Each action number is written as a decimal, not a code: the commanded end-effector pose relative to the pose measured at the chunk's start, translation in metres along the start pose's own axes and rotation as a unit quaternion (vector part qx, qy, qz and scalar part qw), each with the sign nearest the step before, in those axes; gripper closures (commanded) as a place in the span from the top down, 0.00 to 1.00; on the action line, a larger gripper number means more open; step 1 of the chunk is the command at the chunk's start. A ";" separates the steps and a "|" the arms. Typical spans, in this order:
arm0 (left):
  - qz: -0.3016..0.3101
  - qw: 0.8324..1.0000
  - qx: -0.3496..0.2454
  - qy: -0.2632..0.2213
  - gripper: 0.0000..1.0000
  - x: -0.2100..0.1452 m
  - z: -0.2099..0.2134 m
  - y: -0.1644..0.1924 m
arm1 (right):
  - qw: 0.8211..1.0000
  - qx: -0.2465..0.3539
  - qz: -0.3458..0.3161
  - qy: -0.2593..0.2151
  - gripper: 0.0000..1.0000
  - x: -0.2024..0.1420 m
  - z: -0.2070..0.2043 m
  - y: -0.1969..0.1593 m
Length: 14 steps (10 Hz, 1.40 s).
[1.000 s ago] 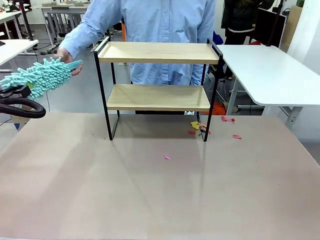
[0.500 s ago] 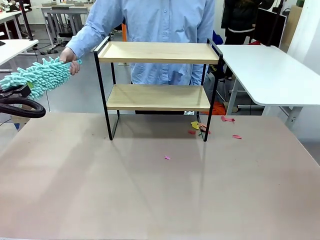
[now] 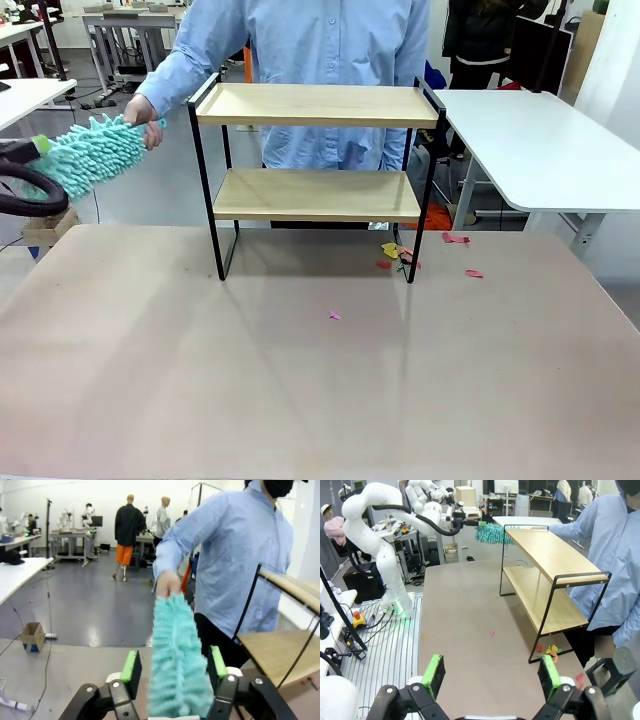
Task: Clean the shelf.
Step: Hand the Duster back to the human.
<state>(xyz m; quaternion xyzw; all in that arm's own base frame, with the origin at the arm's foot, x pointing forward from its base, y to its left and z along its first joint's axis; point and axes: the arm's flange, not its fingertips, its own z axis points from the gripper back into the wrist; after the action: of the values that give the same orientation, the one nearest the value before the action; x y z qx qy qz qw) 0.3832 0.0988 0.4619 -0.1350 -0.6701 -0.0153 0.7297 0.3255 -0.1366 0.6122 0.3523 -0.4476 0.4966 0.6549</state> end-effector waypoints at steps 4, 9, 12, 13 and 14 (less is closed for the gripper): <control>0.183 0.983 0.024 -0.017 1.00 0.139 0.075 0.065 | 1.000 0.000 0.010 -0.006 1.00 0.002 0.001 0.000; 0.206 0.978 0.036 -0.025 1.00 0.144 0.088 0.086 | 1.000 0.000 0.010 -0.006 1.00 0.002 0.001 0.000; 0.206 0.978 0.036 -0.025 1.00 0.144 0.088 0.086 | 1.000 0.000 0.010 -0.006 1.00 0.002 0.001 0.000; 0.206 0.978 0.036 -0.025 1.00 0.144 0.088 0.086 | 1.000 0.000 0.010 -0.006 1.00 0.002 0.001 0.000; 0.206 0.978 0.036 -0.025 1.00 0.144 0.088 0.086 | 1.000 0.000 0.010 -0.006 1.00 0.002 0.001 0.000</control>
<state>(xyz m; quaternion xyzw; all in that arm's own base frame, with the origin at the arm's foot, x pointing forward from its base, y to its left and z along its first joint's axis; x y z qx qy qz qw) 0.3323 0.2255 0.5981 -0.2445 -0.6447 0.1593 0.7065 0.3255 -0.1365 0.6123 0.3522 -0.4474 0.4967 0.6551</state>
